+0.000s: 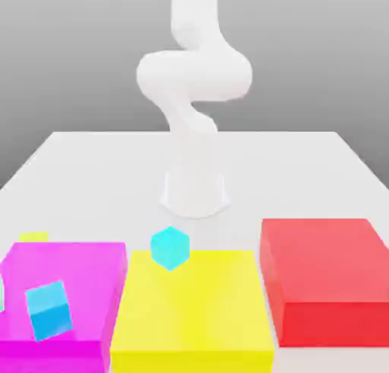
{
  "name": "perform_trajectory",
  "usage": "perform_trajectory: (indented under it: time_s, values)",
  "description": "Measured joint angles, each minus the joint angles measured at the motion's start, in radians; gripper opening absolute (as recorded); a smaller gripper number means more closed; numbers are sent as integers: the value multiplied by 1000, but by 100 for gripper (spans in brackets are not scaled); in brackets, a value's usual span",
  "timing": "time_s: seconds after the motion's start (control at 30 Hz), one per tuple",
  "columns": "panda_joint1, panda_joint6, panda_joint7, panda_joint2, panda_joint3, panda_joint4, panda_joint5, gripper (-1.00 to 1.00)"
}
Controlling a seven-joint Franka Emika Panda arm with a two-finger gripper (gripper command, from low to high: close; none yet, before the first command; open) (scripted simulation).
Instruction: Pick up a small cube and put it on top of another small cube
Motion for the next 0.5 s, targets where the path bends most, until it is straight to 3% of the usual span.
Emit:
perform_trajectory:
  time_s: [0.5]
  values:
    - [-315, 166, 622, 306, -14, -137, 78, 0]
